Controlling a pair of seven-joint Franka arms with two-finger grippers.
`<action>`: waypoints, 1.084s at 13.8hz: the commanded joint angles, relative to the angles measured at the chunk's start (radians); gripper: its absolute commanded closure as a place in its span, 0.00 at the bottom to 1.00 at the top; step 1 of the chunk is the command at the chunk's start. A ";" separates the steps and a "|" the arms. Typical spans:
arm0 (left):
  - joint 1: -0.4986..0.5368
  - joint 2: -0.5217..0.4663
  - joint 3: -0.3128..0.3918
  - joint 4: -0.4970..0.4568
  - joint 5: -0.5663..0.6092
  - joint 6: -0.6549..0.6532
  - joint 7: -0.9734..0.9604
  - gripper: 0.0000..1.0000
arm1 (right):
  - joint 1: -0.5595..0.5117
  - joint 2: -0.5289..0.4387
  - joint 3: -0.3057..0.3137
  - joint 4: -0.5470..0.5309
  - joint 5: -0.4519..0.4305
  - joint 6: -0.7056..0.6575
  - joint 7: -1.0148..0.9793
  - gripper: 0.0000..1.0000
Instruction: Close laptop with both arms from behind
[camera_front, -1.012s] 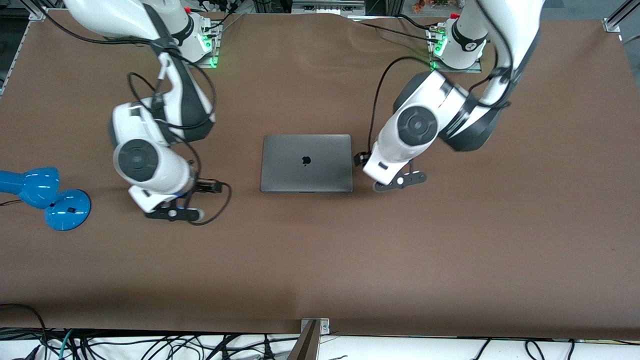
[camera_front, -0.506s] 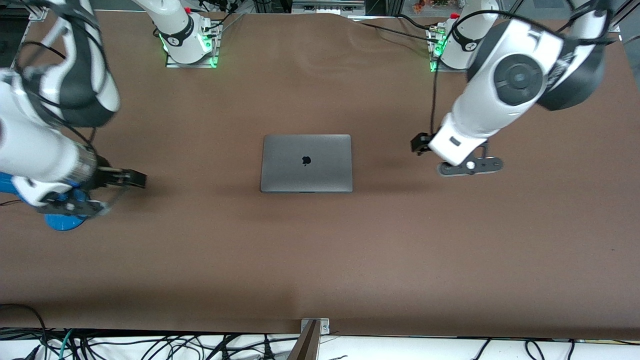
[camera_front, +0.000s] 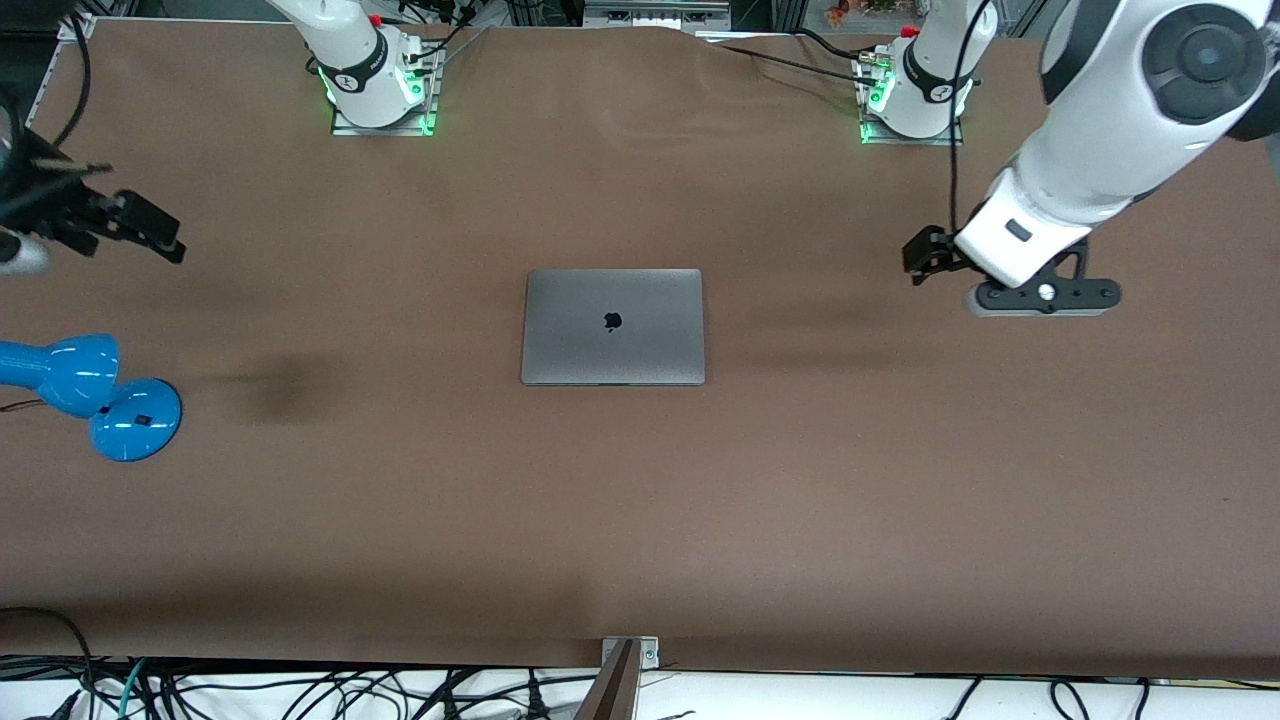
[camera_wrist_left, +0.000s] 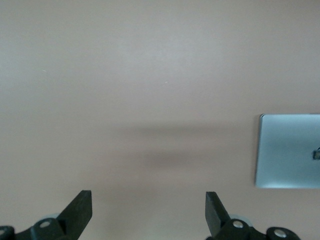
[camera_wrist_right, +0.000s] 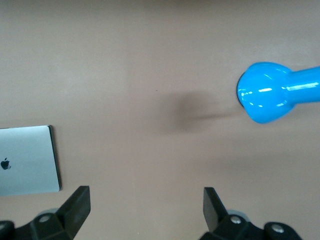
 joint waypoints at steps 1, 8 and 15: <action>-0.057 -0.073 0.137 0.010 0.004 -0.065 0.119 0.00 | -0.028 -0.014 0.010 -0.025 0.003 -0.010 -0.019 0.00; -0.196 -0.127 0.381 0.062 -0.008 -0.120 0.119 0.00 | -0.025 0.003 0.015 -0.022 0.007 -0.010 -0.014 0.00; -0.190 -0.128 0.389 0.090 -0.013 -0.105 0.112 0.00 | -0.025 0.004 0.013 -0.023 0.007 -0.010 -0.011 0.00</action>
